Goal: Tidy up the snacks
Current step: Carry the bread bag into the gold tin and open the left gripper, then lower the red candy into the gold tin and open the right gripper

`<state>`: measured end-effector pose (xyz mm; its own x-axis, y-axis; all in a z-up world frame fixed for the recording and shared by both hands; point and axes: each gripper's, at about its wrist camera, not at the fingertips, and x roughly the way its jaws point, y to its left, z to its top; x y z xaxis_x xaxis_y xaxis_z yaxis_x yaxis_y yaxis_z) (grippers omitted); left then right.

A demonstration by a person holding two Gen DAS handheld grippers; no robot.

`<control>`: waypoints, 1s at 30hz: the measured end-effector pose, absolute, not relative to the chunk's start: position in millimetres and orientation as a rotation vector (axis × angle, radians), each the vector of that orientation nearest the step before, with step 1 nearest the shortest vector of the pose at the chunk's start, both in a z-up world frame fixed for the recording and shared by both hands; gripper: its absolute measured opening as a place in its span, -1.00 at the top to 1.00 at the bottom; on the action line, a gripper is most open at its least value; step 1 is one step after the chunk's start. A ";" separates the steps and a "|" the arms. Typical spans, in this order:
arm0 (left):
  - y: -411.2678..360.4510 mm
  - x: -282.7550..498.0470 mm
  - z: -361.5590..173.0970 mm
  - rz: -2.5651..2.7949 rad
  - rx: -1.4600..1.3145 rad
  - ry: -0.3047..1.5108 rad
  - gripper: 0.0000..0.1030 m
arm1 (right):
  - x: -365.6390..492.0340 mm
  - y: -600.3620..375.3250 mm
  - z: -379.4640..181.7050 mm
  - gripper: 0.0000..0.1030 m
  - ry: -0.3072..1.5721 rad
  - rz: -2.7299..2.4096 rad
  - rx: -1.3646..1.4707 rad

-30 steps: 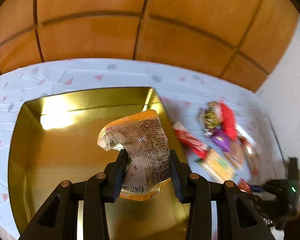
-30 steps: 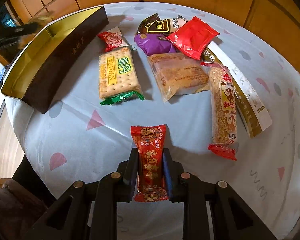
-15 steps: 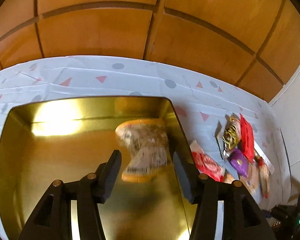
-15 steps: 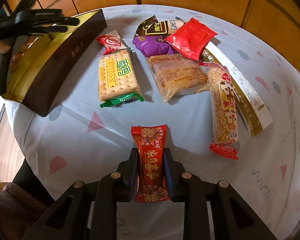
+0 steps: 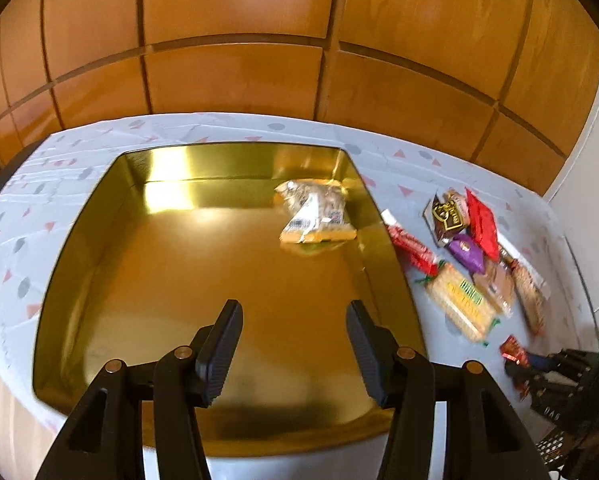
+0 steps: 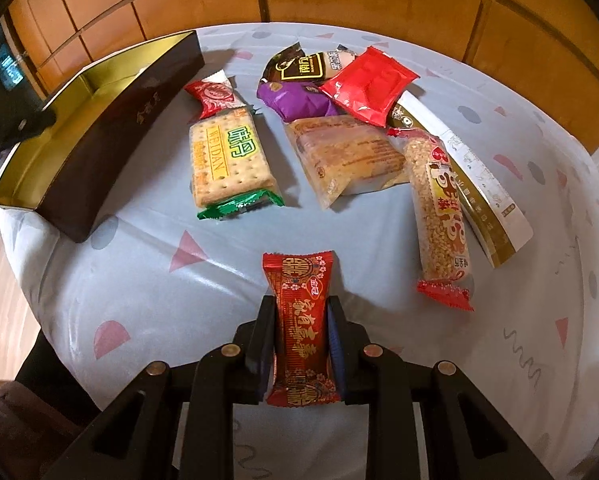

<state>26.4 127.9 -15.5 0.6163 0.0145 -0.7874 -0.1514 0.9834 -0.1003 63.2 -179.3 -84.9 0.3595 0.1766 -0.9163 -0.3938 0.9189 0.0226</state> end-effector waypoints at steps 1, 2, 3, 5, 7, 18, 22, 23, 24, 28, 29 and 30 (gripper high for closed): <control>127.7 23.1 -15.6 0.102 -0.158 0.898 -0.06 | 62.7 -178.8 -85.6 0.49 1.144 0.366 -0.211; 127.7 19.9 -15.6 0.108 -0.151 0.895 -0.06 | 62.3 -178.9 -85.8 0.49 1.144 0.359 -0.205; 127.5 17.4 -15.9 0.114 -0.146 0.893 -0.06 | 61.5 -178.7 -85.3 0.50 1.144 0.351 -0.199; 129.0 11.7 -16.0 0.126 -0.142 0.885 -0.06 | 61.4 -178.2 -84.7 0.54 1.149 0.332 -0.187; 131.1 7.3 -15.0 0.135 -0.140 0.877 -0.06 | 62.1 -180.3 -81.0 0.56 1.157 0.334 -0.160; 145.3 -5.1 -15.0 0.169 -0.160 0.858 -0.06 | 60.2 -149.1 -35.6 0.56 1.093 0.439 -0.036; 150.1 -7.2 -15.2 0.175 -0.166 0.858 -0.06 | 58.0 -122.2 -16.8 0.56 1.063 0.499 -0.045; 151.2 -7.7 -15.6 0.178 -0.166 0.859 -0.07 | 57.1 -116.7 -14.3 0.56 1.059 0.509 -0.045; 152.4 -8.3 -16.0 0.180 -0.166 0.861 -0.07 | 55.9 -111.4 -11.7 0.56 1.056 0.520 -0.044; 156.3 -10.3 -16.6 0.189 -0.173 0.858 -0.07 | 51.5 -93.4 -5.5 0.56 1.056 0.571 -0.038; 157.4 -10.9 -16.3 0.191 -0.175 0.855 -0.07 | 50.9 -88.4 -3.3 0.56 1.055 0.586 -0.038; 158.4 -11.3 -16.1 0.193 -0.174 0.852 -0.07 | 49.8 -84.5 -1.0 0.56 1.053 0.598 -0.038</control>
